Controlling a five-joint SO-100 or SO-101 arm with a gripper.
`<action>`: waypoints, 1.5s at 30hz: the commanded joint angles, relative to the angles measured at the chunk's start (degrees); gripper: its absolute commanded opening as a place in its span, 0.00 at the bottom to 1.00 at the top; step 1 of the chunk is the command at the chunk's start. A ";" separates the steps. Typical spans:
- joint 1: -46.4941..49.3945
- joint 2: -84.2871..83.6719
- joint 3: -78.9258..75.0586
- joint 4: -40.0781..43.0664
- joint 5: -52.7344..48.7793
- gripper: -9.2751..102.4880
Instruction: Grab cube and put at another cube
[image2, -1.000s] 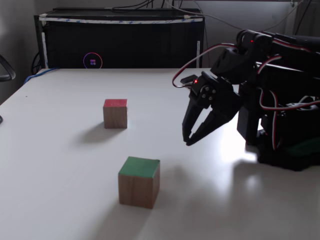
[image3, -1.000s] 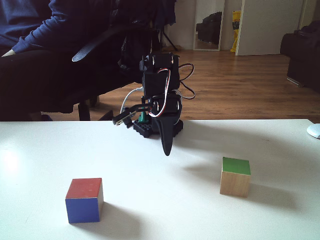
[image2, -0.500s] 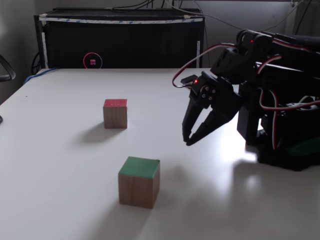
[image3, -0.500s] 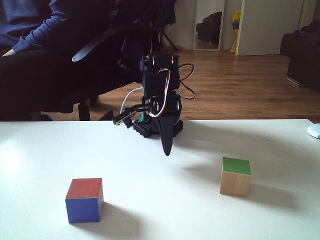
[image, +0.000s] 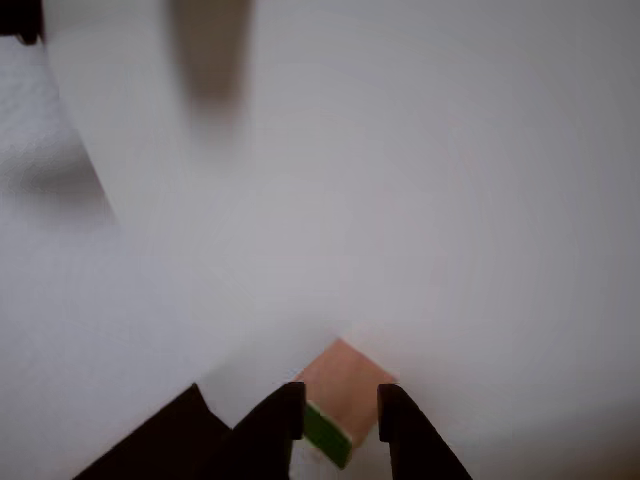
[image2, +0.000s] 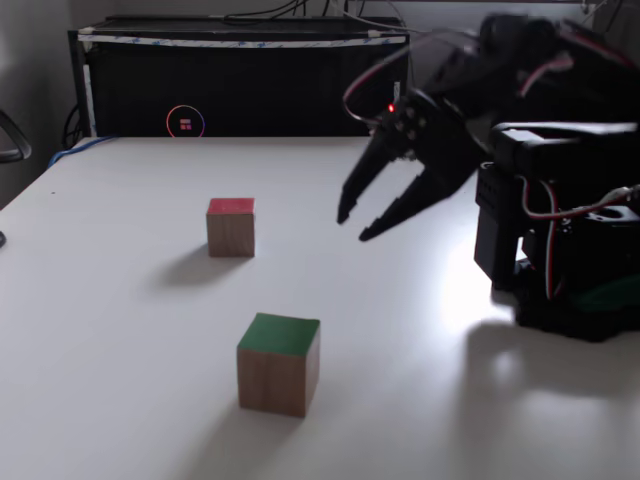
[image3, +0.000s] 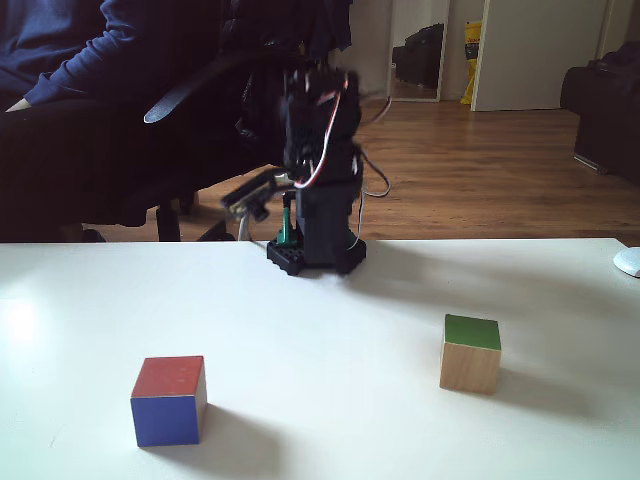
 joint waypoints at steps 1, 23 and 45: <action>-2.29 -15.56 -9.93 -2.46 3.96 0.21; -16.96 -52.12 -32.34 -4.39 25.49 0.40; -27.77 -65.39 -45.26 1.58 32.70 0.44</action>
